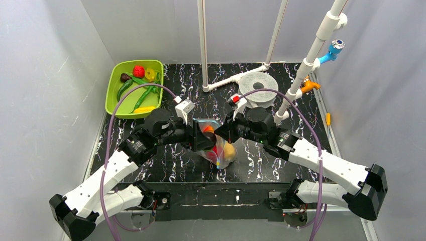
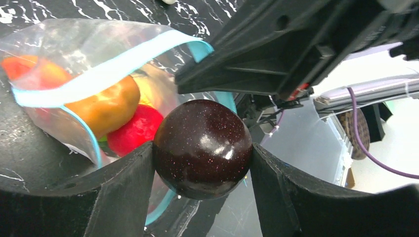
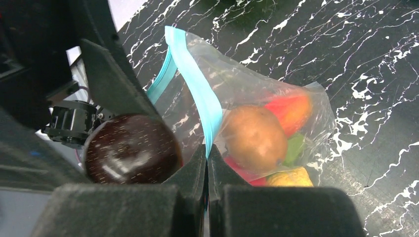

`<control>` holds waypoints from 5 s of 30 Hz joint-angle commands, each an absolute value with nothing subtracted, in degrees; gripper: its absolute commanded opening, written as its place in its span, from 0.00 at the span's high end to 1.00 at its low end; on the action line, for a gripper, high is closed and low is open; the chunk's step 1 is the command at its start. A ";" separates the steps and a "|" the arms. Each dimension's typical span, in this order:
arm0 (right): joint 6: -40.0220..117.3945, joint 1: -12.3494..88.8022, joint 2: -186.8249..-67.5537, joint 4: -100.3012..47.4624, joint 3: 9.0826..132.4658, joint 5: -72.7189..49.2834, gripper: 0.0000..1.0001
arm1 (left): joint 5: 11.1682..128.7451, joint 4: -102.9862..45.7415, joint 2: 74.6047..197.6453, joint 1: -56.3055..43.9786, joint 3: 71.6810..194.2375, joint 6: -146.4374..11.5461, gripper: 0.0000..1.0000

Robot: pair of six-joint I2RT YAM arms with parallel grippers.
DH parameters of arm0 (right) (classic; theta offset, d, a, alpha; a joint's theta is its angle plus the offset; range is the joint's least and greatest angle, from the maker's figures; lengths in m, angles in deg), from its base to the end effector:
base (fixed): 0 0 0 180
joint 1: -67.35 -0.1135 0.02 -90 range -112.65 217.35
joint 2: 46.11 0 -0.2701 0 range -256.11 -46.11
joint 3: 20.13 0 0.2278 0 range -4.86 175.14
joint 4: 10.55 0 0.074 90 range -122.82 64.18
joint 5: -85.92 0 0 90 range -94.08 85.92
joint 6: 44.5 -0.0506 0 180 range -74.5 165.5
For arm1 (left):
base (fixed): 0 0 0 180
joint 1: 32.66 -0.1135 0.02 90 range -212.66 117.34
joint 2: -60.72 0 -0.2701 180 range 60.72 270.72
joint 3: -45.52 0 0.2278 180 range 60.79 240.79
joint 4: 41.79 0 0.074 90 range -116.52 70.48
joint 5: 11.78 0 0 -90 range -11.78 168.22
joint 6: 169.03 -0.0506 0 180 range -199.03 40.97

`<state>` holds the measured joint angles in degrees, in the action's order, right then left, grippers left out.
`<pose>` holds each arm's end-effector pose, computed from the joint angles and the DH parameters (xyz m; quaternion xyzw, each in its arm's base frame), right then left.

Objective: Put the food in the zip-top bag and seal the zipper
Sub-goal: Place the fake fruit in the zipper food storage bag, then pick up the fake fruit from the bin.

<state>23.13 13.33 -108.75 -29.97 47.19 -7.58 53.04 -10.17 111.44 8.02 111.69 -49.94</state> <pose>0.1404 0.1987 0.3403 -0.2338 0.7565 0.3964 0.4647 0.1252 -0.1360 0.3499 0.2090 0.7631 -0.4782 0.3812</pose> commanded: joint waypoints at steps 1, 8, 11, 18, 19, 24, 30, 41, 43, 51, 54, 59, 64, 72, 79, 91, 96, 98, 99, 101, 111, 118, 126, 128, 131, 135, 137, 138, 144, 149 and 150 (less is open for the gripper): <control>22.51 13.49 -107.39 -27.73 50.02 -9.88 0.99 | 56.86 -12.52 112.02 8.28 111.44 -51.29 0.53; 22.19 13.52 -107.08 -27.63 49.17 -10.41 0.99 | 62.38 -11.28 112.02 8.29 112.17 -51.08 0.28; 22.46 13.52 -106.69 -27.78 48.95 -9.79 0.99 | 62.15 -9.81 111.60 8.25 112.96 -51.62 0.15; 22.83 13.49 -107.01 -27.55 48.61 -9.73 0.99 | 63.12 -8.35 110.21 8.23 115.44 -52.98 0.11; 22.88 13.50 -107.01 -27.42 48.50 -9.75 0.99 | 63.25 -7.95 110.09 8.27 116.04 -53.39 0.11; 23.15 13.52 -106.74 -27.76 48.10 -9.12 0.99 | 66.31 -5.48 108.69 8.25 119.34 -55.84 0.11; 23.40 13.56 -106.47 -27.94 47.48 -8.85 0.99 | 75.43 -2.20 105.77 8.19 122.88 -60.07 0.07; 24.29 13.54 -106.81 -27.92 47.32 -8.26 0.99 | 109.34 -4.87 105.85 7.14 122.90 -66.18 0.02; 24.62 13.56 -106.83 -28.11 47.28 -8.06 0.99 | 108.30 -7.07 107.12 5.44 122.43 -67.02 0.02; 25.82 13.79 -106.91 -28.33 47.20 -7.11 0.99 | 90.80 -9.99 115.77 -14.13 122.73 -58.76 0.02; 26.03 13.99 -107.31 -28.29 47.12 -7.15 0.99 | 86.45 -13.69 119.93 -20.99 122.42 -54.00 0.02; 25.98 14.42 -107.62 -28.56 47.18 -7.76 0.99 | 79.76 -19.63 130.98 -30.35 124.04 -46.51 0.02; 25.77 14.84 -107.20 -28.87 46.74 -8.29 0.99 | 71.94 -29.92 144.38 -39.98 126.14 -40.02 0.02; 25.54 16.25 -107.29 -29.84 46.71 -8.81 0.99 | 62.01 -44.06 170.40 -46.86 141.04 -33.58 0.07; 25.11 17.41 -107.44 -30.91 47.08 -9.27 0.99 | 62.46 -43.40 184.22 -46.82 154.78 -35.44 0.21; 24.91 19.31 -108.28 -32.48 47.84 -10.11 0.99 | 69.88 -49.52 194.30 -44.02 159.21 -35.78 0.24; 24.81 19.87 -108.44 -32.89 48.04 -10.34 0.99 | 72.05 -47.83 197.02 -41.94 162.18 -40.00 0.29; 24.73 19.98 -108.58 -32.89 47.95 -10.32 0.99 | 73.12 -48.21 197.52 -41.46 162.06 -40.24 0.31; 24.71 20.14 -108.56 -32.86 47.94 -10.32 0.99 | 73.72 -48.16 197.62 -41.21 162.04 -40.58 0.32; 24.73 20.39 -108.68 -32.91 48.00 -10.49 0.99 | 75.31 -47.86 197.79 -40.61 162.09 -41.96 0.35; 24.52 21.24 -108.94 -32.87 47.87 -11.10 0.99 | 88.83 -34.34 200.99 -37.39 170.93 -48.27 0.35; 24.49 21.93 -109.03 -32.98 47.78 -11.25 0.99 | 91.05 -33.00 202.51 -36.88 173.13 -47.93 0.49; 24.50 22.46 -109.24 -32.38 47.63 -11.83 0.99 | 91.21 -35.72 197.84 -36.84 169.05 -49.47 0.65; 24.49 22.51 -109.18 -32.30 47.52 -12.02 0.99 | 91.14 -36.23 195.94 -36.86 167.81 -50.18 0.68; 24.27 22.53 -108.93 -32.19 47.37 -12.35 0.99 | 90.01 -37.02 193.45 -36.95 166.50 -50.68 0.69; 24.03 22.55 -108.55 -32.14 47.23 -12.62 0.99 | 88.80 -35.60 190.43 -37.35 165.41 -50.73 0.72; 23.95 22.58 -108.33 -32.12 47.08 -12.68 0.99 | 88.93 -36.60 188.05 -37.58 163.05 -50.91 0.73; 23.87 22.56 -108.23 -32.05 47.06 -12.69 0.99 | 88.89 -37.05 186.77 -37.64 161.78 -51.11 0.73; 24.07 22.62 -108.26 -31.55 47.15 -12.99 0.99 | 88.29 -34.72 177.48 -38.44 156.88 -52.29 0.74; 24.40 22.62 -108.68 -31.56 48.02 -13.52 0.99 | 85.92 -32.30 166.94 -39.34 151.49 -52.65 0.74; 24.39 22.63 -108.71 -31.65 48.09 -13.63 0.99 | 84.98 -30.67 164.87 -39.46 150.94 -52.61 0.74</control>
<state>24.40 22.34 -109.24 -33.39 46.76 -12.40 86.95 -33.40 174.78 -38.64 152.59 -51.35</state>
